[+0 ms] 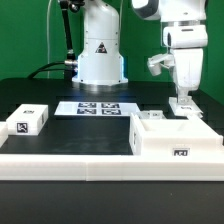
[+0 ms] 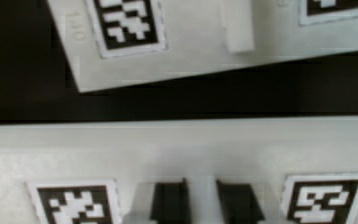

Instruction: Assemble cabinet

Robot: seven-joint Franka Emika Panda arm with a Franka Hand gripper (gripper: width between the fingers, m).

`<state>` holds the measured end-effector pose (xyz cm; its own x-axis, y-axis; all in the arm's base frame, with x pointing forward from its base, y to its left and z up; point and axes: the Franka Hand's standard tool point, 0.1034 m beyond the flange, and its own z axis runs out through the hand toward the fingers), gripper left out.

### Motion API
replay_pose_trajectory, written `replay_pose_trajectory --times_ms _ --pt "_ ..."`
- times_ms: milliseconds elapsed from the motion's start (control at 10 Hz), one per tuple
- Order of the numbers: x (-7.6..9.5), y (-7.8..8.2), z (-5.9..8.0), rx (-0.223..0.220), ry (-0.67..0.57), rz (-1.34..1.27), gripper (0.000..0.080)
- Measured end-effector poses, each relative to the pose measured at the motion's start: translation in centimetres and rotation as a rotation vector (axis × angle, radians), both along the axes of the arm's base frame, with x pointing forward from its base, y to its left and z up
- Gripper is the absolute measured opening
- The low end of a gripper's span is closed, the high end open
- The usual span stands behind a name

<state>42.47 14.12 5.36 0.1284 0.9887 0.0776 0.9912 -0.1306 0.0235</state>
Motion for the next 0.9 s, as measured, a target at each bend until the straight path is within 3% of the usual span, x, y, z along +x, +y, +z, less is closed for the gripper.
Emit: replay_pose_trajectory --times_ms 200,500,900 --pt "0.7 -2.0 0.2 -0.006 -0.003 0.002 0.007" --pt "0.8 -2.1 0.1 -0.006 0.0 -0.004 0.007" --pt "2.3 -2.0 0.7 -0.005 -0.01 -0.009 0.007"
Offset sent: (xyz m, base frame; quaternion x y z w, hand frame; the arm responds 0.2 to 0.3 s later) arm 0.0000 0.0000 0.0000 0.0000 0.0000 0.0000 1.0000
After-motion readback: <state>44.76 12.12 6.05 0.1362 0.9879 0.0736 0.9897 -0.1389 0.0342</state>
